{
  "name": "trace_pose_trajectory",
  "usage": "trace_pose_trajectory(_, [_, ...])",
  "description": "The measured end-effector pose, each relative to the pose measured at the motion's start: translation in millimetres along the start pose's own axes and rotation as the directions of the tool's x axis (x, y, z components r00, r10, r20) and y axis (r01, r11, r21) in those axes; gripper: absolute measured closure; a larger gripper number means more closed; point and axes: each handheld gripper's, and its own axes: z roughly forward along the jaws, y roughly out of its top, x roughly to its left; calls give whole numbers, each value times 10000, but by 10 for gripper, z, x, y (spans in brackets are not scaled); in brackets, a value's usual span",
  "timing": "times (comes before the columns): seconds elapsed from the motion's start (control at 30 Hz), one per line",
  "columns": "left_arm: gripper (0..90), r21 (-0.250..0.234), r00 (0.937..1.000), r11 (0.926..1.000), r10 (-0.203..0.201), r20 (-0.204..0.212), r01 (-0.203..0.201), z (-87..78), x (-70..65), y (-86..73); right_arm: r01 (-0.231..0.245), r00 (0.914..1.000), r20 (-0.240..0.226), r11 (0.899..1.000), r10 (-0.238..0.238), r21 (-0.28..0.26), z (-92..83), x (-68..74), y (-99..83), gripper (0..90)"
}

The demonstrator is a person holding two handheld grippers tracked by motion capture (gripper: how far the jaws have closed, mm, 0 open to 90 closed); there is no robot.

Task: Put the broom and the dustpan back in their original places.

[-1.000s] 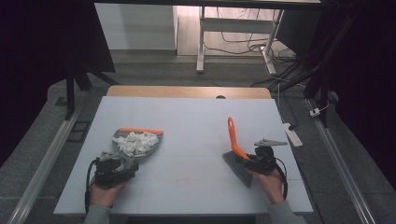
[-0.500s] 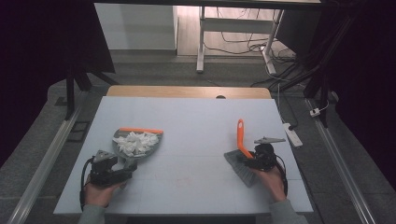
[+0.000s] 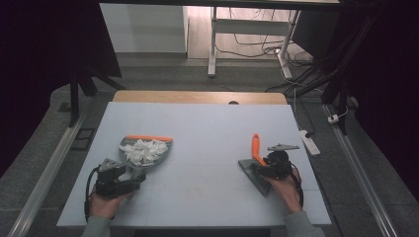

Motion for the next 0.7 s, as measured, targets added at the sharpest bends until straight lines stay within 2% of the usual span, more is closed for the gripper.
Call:
trace_pose_trajectory(0.1, [180, 34, 9998, 9998, 186, 80, -186, -2, -13, 5, 106, 9999, 90, 9999, -105, -117, -23, 13, 6, 431])
trace_pose_trajectory(0.2, [188, 54, 9991, 9992, 390, 152, -391, -11, -21, 7, 367, 9992, 168, 9981, -359, -497, -90, 40, 23, 432])
trace_pose_trajectory(0.3, [208, 106, 9970, 9977, 668, 379, -673, -28, -35, 13, 708, 9972, -202, 9944, -725, -786, -172, 82, 31, 434])
trace_pose_trajectory(0.47, [218, 248, 9892, 9913, 1272, 723, -1293, -37, -40, 27, 1306, 9846, -1042, 9867, -1405, -965, -240, 139, -36, 447])
trace_pose_trajectory(0.57, [217, 365, 9817, 9852, 1631, 984, -1673, -24, -43, 3, 1698, 9757, -1194, 9784, -1837, -1179, -303, 173, -105, 449])
trace_pose_trajectory(0.7, [216, 335, 9731, 9789, 1961, 1205, -2014, -34, -36, -26, 1925, 9678, -1321, 9680, -2145, -1610, -413, 171, -197, 453])
